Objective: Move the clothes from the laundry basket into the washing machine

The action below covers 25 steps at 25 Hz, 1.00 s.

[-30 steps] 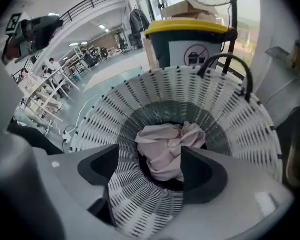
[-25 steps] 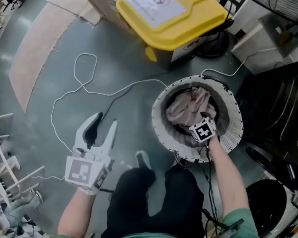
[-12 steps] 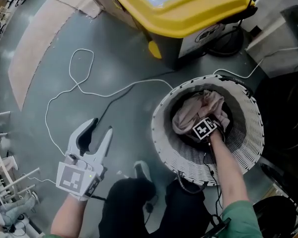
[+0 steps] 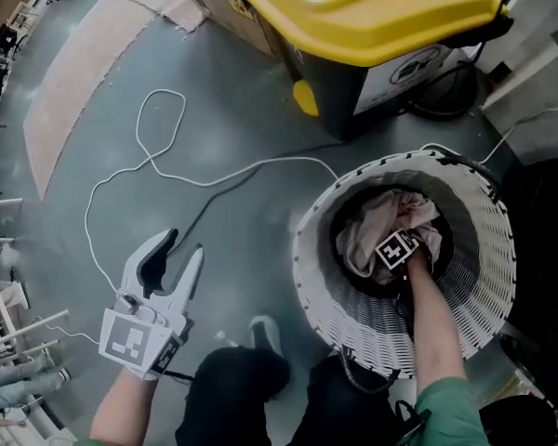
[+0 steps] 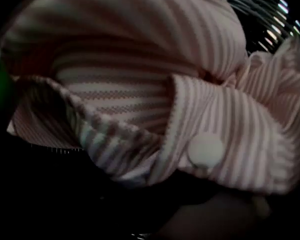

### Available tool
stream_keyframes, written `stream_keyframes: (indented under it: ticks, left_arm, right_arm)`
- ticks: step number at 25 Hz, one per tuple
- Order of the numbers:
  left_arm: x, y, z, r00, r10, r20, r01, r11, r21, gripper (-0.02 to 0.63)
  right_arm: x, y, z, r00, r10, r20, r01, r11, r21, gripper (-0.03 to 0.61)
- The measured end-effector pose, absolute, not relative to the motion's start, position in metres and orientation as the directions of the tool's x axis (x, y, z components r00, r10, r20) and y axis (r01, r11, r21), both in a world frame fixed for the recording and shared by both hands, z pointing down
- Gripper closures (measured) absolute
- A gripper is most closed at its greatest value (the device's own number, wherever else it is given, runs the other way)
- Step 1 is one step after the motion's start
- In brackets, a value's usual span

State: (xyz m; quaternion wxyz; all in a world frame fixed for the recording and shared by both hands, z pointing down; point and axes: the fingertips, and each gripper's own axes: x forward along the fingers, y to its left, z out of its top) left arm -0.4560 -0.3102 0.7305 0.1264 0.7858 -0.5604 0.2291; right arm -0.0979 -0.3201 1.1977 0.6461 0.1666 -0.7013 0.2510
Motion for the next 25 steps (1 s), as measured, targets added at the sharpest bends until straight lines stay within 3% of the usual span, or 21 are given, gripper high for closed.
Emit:
stream_keyframes:
  ticks: [2, 3, 12, 25]
  left_arm:
    - [-0.453, -0.309, 0.729, 0.269, -0.822, 0.502, -0.939, -0.34, -0.053, 0.452]
    - [-0.45, -0.308, 0.725, 0.274, -0.821, 0.5, -0.938, -0.343, -0.049, 0.454]
    - [-0.43, -0.299, 0.622, 0.3, -0.822, 0.485, -0.933, -0.358, -0.029, 0.465]
    - [-0.396, -0.28, 0.402, 0.341, -0.832, 0.439, -0.927, -0.376, 0.008, 0.472]
  right_arm:
    - [-0.097, -0.322, 1.186, -0.101, 0.085, 0.991, -0.531, 0.838, -0.126, 0.395]
    - [-0.098, -0.322, 1.179, -0.102, 0.074, 0.992, -0.524, 0.844, -0.117, 0.468]
    - [-0.125, -0.317, 1.036, -0.204, -0.118, 0.972, -0.555, 0.832, -0.015, 0.486]
    - [-0.112, -0.278, 0.731, -0.336, -0.331, 0.882, -0.684, 0.729, 0.013, 0.486]
